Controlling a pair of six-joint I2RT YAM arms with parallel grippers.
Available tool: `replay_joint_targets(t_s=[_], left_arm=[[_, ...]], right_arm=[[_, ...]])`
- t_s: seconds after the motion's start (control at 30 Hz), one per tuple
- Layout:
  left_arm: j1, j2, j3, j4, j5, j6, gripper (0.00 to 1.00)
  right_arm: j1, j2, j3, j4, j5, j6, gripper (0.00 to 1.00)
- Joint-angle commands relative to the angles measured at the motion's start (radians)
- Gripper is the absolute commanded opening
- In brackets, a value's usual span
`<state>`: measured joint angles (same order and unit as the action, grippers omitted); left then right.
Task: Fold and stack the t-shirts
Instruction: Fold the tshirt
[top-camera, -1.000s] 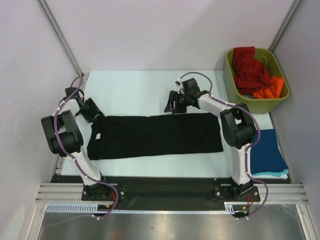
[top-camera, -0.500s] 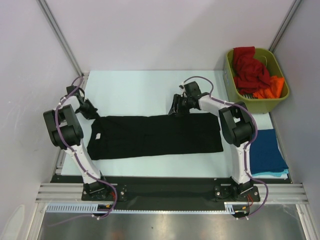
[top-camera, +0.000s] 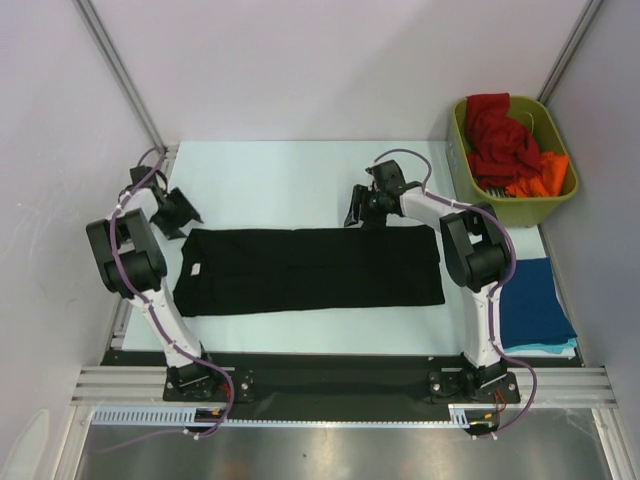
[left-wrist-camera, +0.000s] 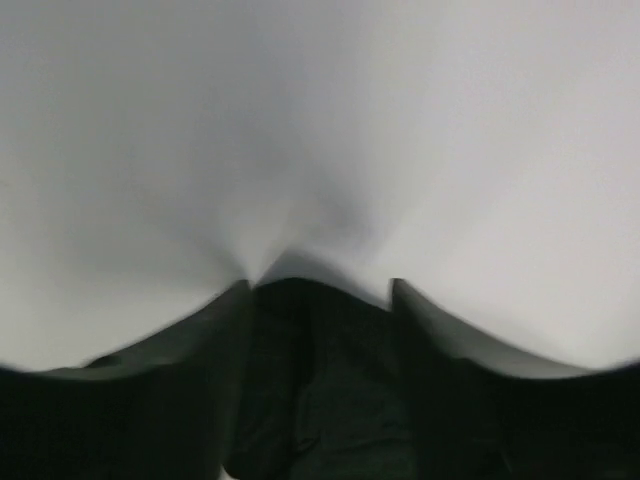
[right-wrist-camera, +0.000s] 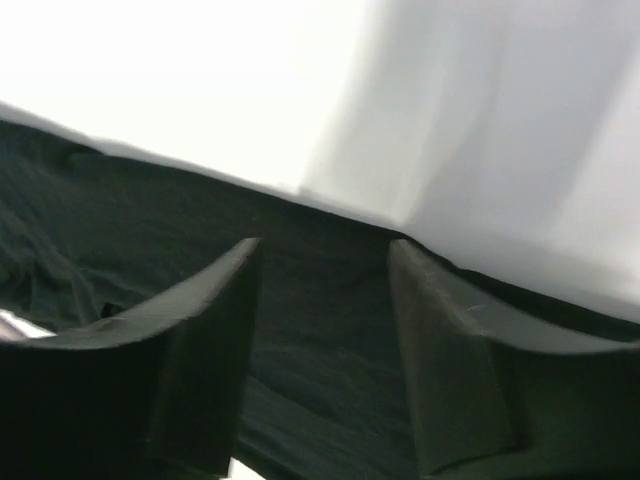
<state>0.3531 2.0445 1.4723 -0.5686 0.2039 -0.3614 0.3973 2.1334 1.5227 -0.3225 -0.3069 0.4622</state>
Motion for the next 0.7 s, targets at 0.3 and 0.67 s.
replay_joint_targets(t_s=[0.3, 0.67], left_arm=[[0.009, -0.719, -0.392, -0.065, -0.212, -0.120, 0.77], [-0.003, -0.863, -0.731, -0.013, 0.135, -0.183, 0.79]], right_arm=[[0.100, -0.130, 0.177, -0.314, 0.178, -0.056, 0.77], [0.343, -0.167, -0.133, 0.253, -0.351, 0.459, 0.77]])
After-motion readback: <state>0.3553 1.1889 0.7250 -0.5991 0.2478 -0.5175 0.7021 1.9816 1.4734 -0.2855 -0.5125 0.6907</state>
